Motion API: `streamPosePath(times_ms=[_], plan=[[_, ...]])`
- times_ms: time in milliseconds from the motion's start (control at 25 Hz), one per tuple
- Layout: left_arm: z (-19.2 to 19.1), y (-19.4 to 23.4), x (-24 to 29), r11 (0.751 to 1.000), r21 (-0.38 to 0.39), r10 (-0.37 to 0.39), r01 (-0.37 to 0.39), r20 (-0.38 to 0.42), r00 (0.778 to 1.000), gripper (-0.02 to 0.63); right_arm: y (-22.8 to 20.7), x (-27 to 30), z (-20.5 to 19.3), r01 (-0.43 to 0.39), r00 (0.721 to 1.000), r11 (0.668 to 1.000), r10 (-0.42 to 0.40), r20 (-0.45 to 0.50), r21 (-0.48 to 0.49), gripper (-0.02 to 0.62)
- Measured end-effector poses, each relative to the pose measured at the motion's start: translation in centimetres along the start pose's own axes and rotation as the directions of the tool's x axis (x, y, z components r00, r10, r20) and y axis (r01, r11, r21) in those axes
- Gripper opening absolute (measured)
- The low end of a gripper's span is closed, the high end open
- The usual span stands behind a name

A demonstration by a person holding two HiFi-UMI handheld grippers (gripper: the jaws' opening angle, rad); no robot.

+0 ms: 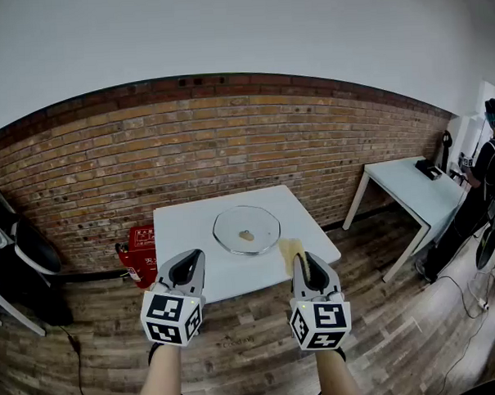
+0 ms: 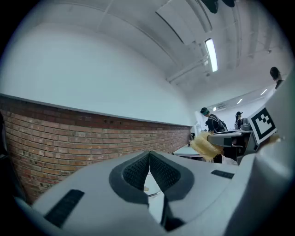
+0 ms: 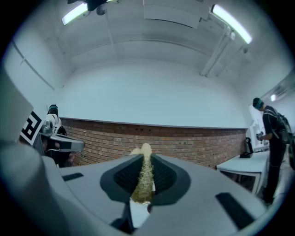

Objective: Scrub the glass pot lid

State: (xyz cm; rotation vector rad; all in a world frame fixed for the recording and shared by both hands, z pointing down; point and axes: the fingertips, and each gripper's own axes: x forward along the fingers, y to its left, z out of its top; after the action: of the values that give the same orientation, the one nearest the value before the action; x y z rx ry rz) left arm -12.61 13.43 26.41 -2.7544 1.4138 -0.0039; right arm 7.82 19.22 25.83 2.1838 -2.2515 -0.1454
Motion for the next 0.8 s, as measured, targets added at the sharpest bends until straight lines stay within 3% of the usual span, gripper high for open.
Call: streamPosePath(times_ms=[800], plan=[[-0.4, -1.0, 0.2, 1.000, 0.006, 0.002, -0.002, -0.015, 1.000, 0.009, -0.8, -0.6, -0.6, -0.012, 1.000, 0.999, 0.011, 0.009, 0.046, 0.058]])
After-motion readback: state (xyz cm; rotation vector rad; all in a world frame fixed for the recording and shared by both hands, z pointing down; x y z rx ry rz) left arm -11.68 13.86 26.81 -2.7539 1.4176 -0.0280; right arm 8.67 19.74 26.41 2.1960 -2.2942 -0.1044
